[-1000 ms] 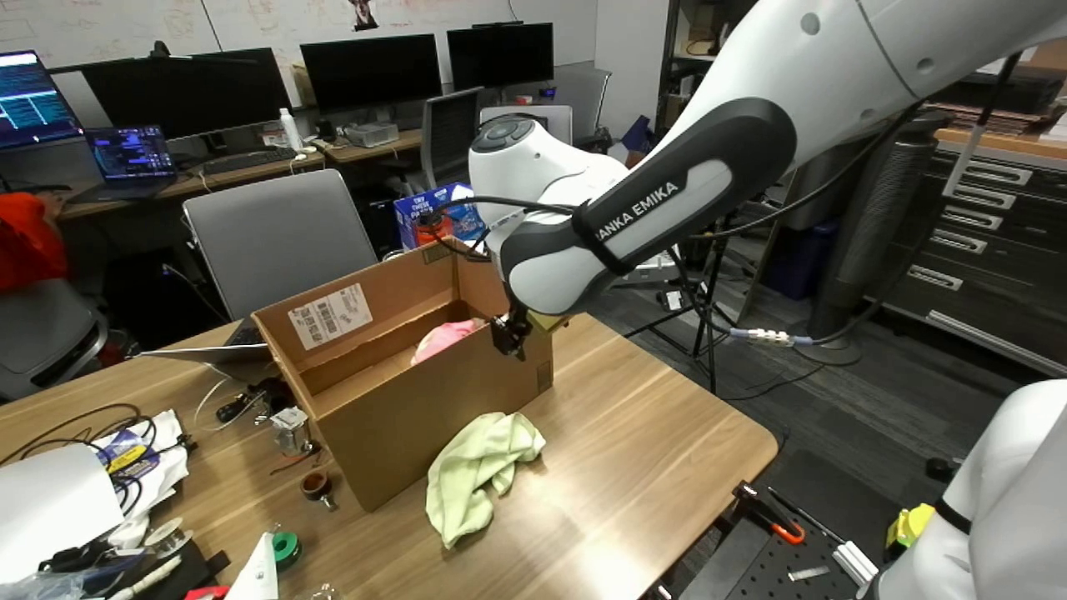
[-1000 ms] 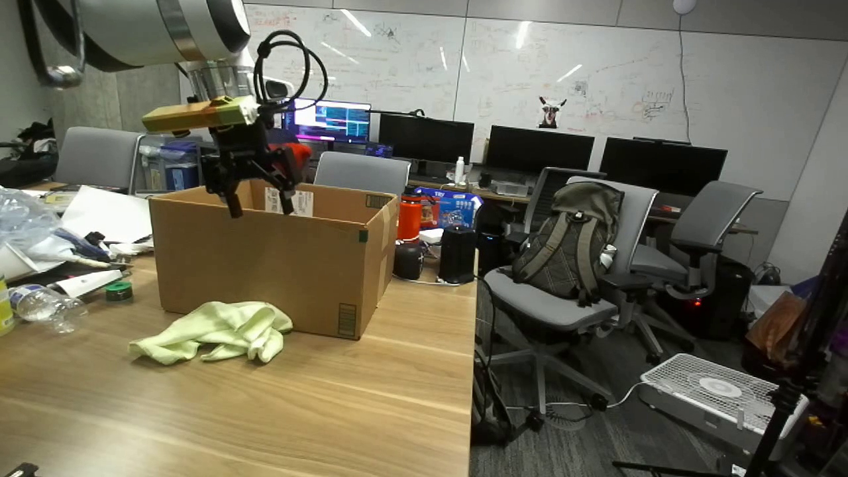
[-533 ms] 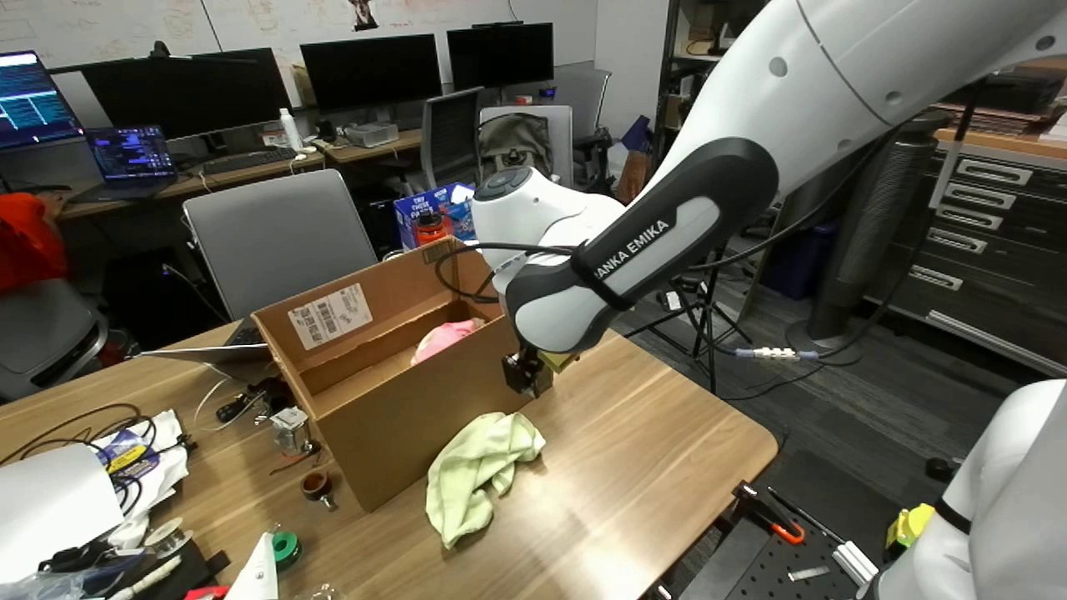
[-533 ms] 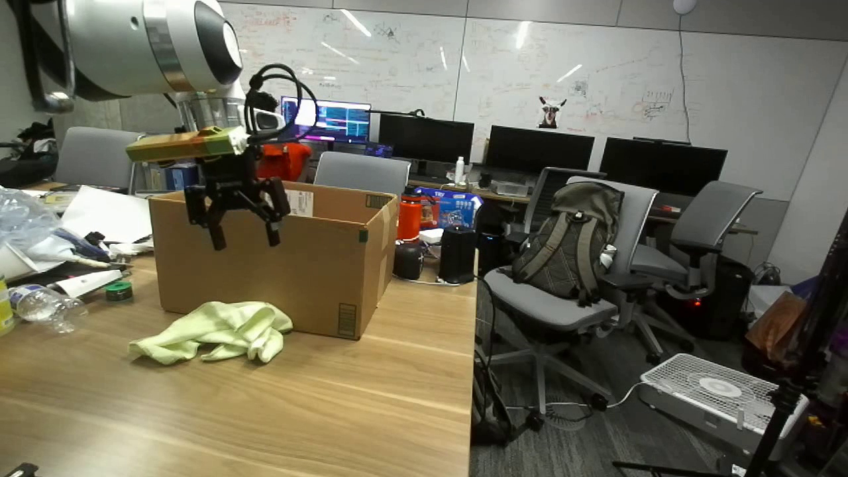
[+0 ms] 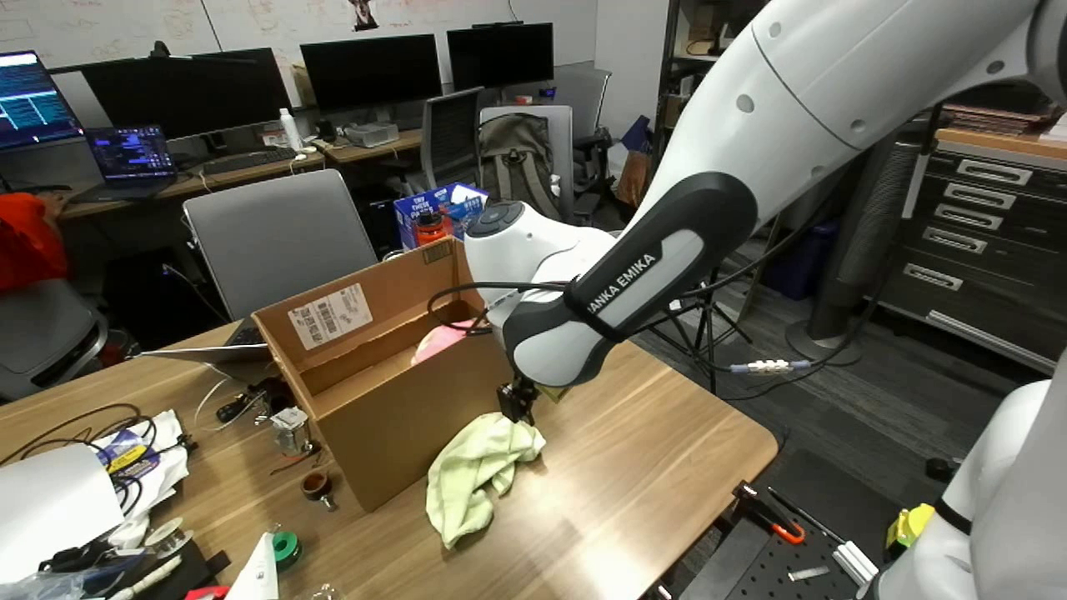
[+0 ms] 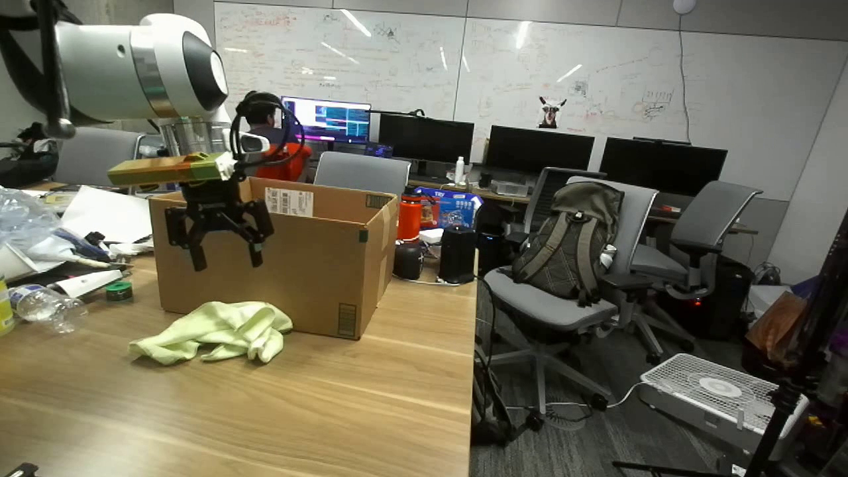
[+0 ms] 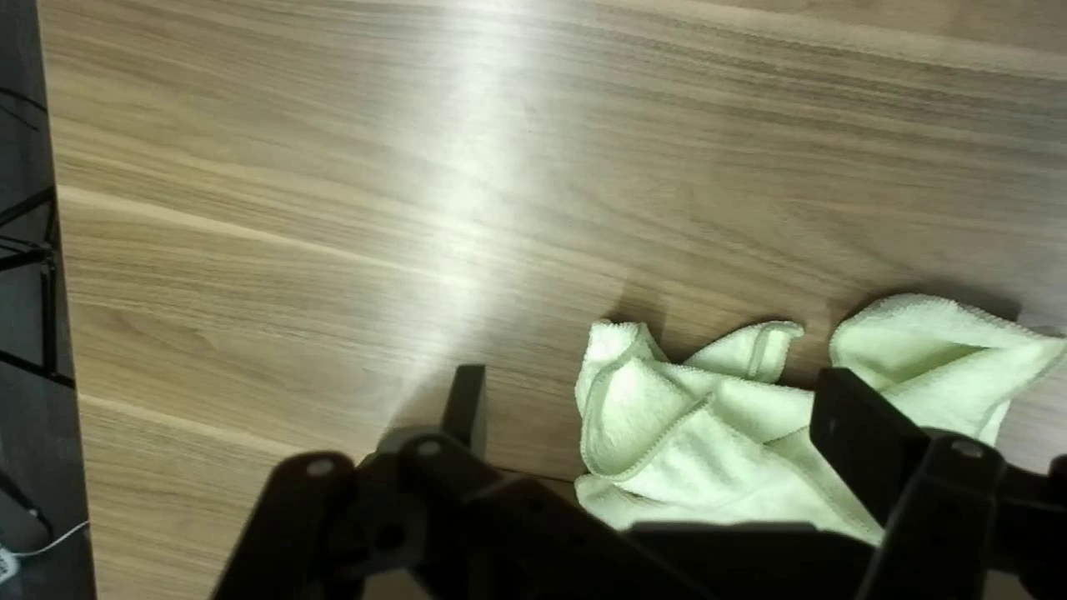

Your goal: Pick up the clothes from the table and put them in the box

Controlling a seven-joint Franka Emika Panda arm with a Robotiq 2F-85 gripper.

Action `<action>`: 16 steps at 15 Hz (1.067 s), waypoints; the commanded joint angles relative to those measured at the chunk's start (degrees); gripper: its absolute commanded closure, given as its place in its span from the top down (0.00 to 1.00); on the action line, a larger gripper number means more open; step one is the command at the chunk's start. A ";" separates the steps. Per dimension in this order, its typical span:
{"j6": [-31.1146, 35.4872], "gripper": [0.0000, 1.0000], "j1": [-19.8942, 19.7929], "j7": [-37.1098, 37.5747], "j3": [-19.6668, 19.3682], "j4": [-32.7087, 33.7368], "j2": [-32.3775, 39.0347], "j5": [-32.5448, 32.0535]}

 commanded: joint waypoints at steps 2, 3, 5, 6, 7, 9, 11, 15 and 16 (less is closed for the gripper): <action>3.48 1.00 0.55 -2.90 0.93 -1.94 -0.53 2.16; 4.39 1.00 0.71 -3.32 1.11 -2.30 -0.35 2.25; 5.75 1.00 0.99 -4.43 1.61 -2.90 -0.02 2.97; 6.69 1.00 1.14 -5.15 1.92 -3.25 0.26 3.90; 7.77 1.00 1.30 -5.43 2.10 -3.59 0.40 4.27; 9.43 1.00 1.60 -6.79 2.66 -4.09 1.00 5.73; 10.44 1.00 1.85 -8.07 3.18 -4.36 1.46 7.36; 11.90 1.00 2.25 -10.10 3.91 -4.77 2.10 10.27; 11.98 1.00 2.30 -10.58 4.09 -4.83 2.19 11.15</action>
